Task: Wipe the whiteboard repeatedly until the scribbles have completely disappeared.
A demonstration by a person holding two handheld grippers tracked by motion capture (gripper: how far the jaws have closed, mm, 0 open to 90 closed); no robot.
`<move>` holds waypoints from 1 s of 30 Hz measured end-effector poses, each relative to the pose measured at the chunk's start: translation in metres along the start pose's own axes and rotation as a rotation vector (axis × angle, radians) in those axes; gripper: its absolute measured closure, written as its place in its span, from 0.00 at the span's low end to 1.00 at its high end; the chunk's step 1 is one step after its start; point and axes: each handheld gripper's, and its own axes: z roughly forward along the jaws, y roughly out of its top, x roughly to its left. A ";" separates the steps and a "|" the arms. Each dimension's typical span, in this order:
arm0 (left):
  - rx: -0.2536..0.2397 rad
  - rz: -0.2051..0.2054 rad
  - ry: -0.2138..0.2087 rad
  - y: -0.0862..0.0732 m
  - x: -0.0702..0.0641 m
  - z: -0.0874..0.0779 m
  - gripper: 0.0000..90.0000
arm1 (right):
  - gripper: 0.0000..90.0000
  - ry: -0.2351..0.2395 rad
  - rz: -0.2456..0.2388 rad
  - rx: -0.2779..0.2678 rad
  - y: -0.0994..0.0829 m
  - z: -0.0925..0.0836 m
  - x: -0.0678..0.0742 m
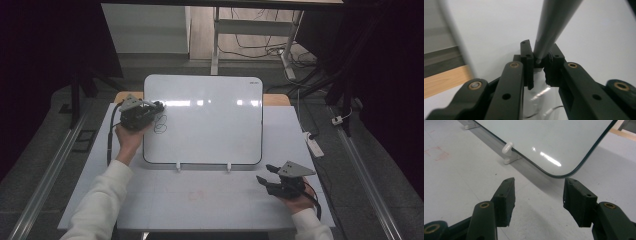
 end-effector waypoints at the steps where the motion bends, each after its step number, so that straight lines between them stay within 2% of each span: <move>1: 0.006 0.015 -0.003 0.000 -0.004 0.002 0.87 | 0.48 -0.001 -0.003 0.003 0.000 0.000 0.000; 2: 0.007 0.020 0.000 0.001 -0.005 0.002 0.87 | 0.48 0.000 -0.003 0.003 0.000 0.000 0.000; 4: -0.003 0.003 0.008 0.001 0.001 0.000 0.87 | 0.48 -0.004 -0.001 0.000 0.000 -0.001 0.000; 6: -0.018 -0.034 0.033 0.000 0.011 -0.007 0.87 | 0.48 -0.005 0.003 -0.005 0.000 -0.002 -0.001; 8: -0.025 -0.069 0.031 -0.004 0.019 -0.013 0.87 | 0.48 -0.004 0.004 -0.003 -0.001 -0.002 -0.001; 11: -0.013 -0.059 0.018 -0.009 0.015 -0.014 0.87 | 0.48 -0.001 -0.002 -0.001 -0.001 -0.001 0.000; 15: 0.002 -0.017 -0.024 -0.016 -0.002 -0.008 0.87 | 0.48 0.000 -0.002 0.002 0.000 0.000 0.001; 18: 0.002 -0.009 -0.026 -0.016 -0.002 -0.008 0.87 | 0.48 -0.003 -0.005 0.002 0.001 0.000 0.002; 19: -0.003 -0.007 -0.006 -0.015 0.001 -0.011 0.87 | 0.48 -0.003 -0.003 0.002 0.001 0.000 0.001; 20: -0.013 -0.016 0.019 -0.015 0.005 -0.014 0.87 | 0.48 -0.005 0.000 0.002 0.000 0.000 0.001; 21: -0.030 -0.046 0.037 -0.015 0.012 -0.018 0.87 | 0.48 -0.005 0.002 0.002 0.000 0.000 0.001; 23: -0.051 -0.108 0.018 -0.019 0.021 -0.021 0.87 | 0.48 -0.005 0.004 0.000 0.000 0.000 0.000; 26: -0.021 -0.070 -0.019 -0.023 0.008 -0.016 0.87 | 0.48 -0.005 0.001 0.001 0.000 0.000 0.000; 28: 0.001 -0.017 -0.052 -0.024 -0.008 -0.009 0.87 | 0.48 -0.005 0.001 0.002 0.000 0.000 0.000; 30: 0.026 0.041 -0.057 -0.023 -0.021 -0.003 0.87 | 0.48 -0.007 0.002 0.003 0.000 0.000 0.000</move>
